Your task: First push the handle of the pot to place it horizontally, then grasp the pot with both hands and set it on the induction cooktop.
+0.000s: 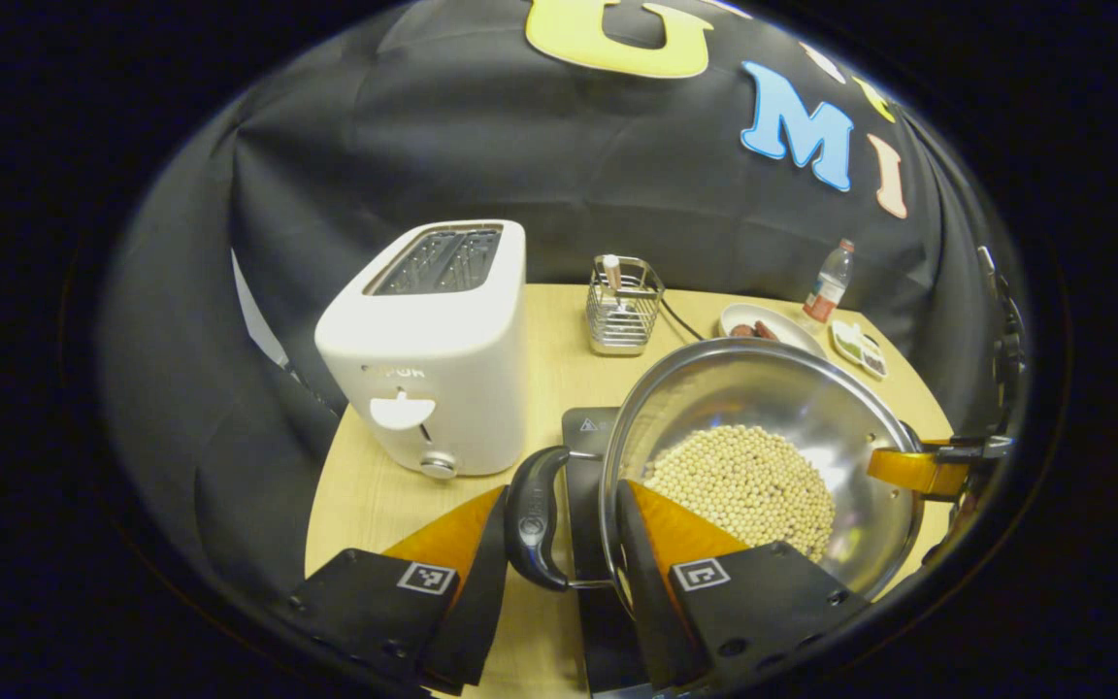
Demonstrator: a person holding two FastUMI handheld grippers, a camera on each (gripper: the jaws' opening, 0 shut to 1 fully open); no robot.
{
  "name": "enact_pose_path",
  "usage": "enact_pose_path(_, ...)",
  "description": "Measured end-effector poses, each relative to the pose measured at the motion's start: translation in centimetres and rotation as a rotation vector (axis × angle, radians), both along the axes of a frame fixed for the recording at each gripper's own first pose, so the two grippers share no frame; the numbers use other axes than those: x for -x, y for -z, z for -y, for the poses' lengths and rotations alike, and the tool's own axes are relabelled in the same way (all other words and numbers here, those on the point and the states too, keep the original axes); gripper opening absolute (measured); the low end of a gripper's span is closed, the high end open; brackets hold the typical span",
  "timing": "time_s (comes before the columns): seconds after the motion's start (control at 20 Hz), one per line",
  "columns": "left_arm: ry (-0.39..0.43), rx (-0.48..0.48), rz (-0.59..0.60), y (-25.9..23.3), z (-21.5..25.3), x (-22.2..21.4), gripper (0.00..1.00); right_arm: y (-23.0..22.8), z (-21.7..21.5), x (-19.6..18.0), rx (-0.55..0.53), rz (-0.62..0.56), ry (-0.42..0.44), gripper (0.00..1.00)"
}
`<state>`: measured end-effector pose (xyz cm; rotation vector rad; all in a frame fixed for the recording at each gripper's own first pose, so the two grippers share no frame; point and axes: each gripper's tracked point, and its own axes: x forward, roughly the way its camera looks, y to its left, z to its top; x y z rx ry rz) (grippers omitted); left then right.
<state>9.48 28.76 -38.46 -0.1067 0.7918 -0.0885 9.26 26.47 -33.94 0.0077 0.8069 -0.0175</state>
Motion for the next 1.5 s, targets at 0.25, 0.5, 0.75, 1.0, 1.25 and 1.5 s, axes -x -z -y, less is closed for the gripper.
enact_pose_path(0.25, -0.099, 0.055, 0.135, -5.0, -1.3, -0.8, 0.79, -3.3, 0.2, -0.7, 0.017, 0.108, -0.047, 0.70)
enact_pose_path(0.5, -0.174, 0.032, 0.296, -12.8, 0.3, -0.2, 0.88, -10.2, 1.3, -0.5, 0.001, 0.278, -0.105, 0.90)
enact_pose_path(0.75, -0.200, 0.073, 0.451, -22.6, 7.7, 2.0, 0.88, -17.7, 5.9, 1.4, -0.022, 0.427, -0.109, 0.90)
enact_pose_path(1.0, -0.202, 0.048, 0.554, -29.3, 17.4, 5.0, 0.88, -25.2, 12.7, 4.1, -0.032, 0.553, -0.089, 0.90)
enact_pose_path(1.25, -0.162, -0.013, 0.669, -36.5, 26.9, 7.5, 0.88, -31.8, 18.8, 6.8, -0.014, 0.698, -0.090, 0.90)
enact_pose_path(1.5, -0.145, -0.001, 0.734, -40.8, 33.7, 9.6, 0.94, -36.2, 22.7, 8.9, -0.020, 0.781, -0.107, 0.97)
